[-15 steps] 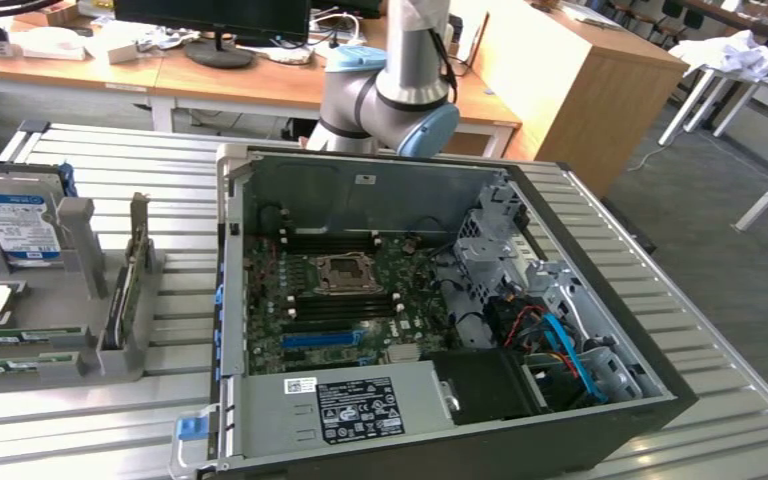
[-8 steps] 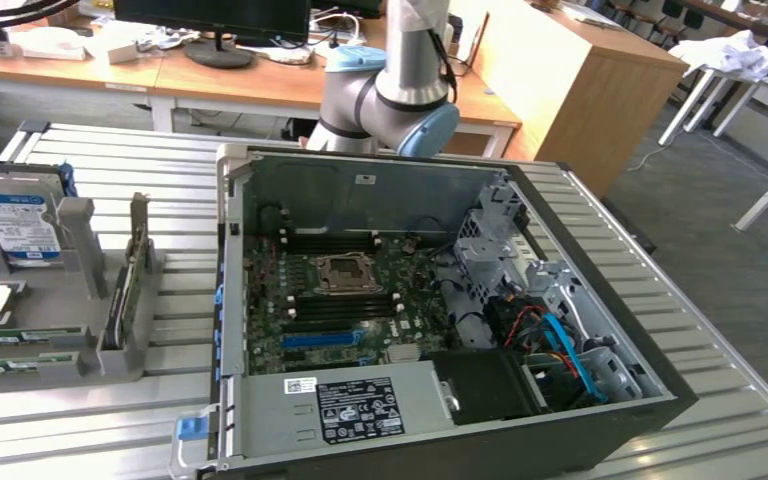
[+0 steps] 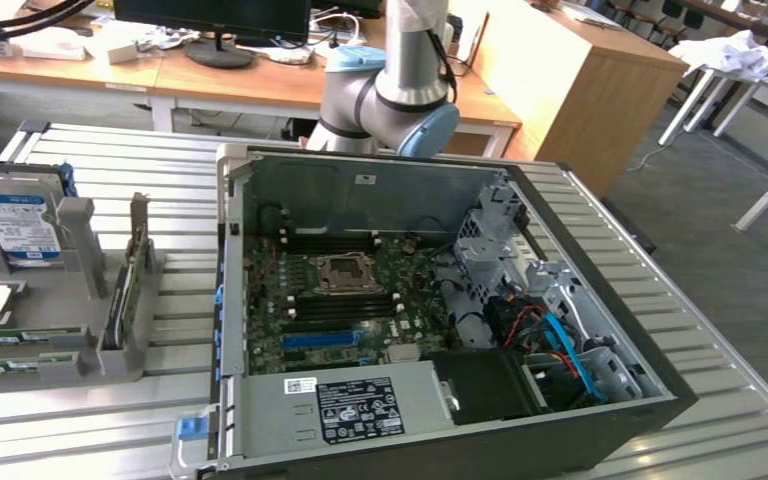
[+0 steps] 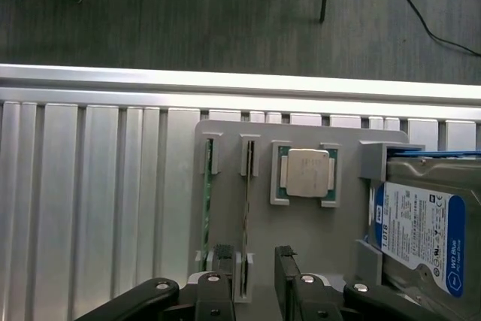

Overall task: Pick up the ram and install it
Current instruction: 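Pick up the ram and move it above insertion slot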

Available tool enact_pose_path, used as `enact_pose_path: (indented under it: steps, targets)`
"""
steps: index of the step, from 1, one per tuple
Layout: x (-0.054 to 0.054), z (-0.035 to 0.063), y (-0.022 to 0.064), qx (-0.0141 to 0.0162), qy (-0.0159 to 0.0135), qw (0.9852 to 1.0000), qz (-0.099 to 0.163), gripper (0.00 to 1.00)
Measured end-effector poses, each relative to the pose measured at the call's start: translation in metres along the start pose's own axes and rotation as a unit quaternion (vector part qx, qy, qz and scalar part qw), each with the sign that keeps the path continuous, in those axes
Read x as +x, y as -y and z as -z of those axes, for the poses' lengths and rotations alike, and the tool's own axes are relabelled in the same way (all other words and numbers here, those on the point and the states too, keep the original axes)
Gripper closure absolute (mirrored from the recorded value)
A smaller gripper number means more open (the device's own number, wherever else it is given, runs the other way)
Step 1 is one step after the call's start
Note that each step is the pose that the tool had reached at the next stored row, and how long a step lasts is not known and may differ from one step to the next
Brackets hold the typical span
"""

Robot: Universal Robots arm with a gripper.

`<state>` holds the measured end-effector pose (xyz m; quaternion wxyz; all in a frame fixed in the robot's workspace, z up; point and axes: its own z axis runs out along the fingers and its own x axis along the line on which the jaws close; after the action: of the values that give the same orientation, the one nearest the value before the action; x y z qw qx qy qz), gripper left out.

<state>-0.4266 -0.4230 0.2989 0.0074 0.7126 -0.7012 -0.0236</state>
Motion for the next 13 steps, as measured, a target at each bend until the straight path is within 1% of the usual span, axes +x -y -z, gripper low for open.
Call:
enact_pose_path:
  steps: [3, 6, 13]
  targets:
    - [0.000, -0.0041, 0.0002, 0.0001, 0.0000, 1.0000, 0.000, 0.64]
    - [0.000, -0.0104, 0.0005, 0.0000, 0.0001, 1.0000, 0.000, 0.64]
    - [0.000, -0.0190, 0.0008, 0.0000, 0.0000, 1.0000, 0.000, 0.64]
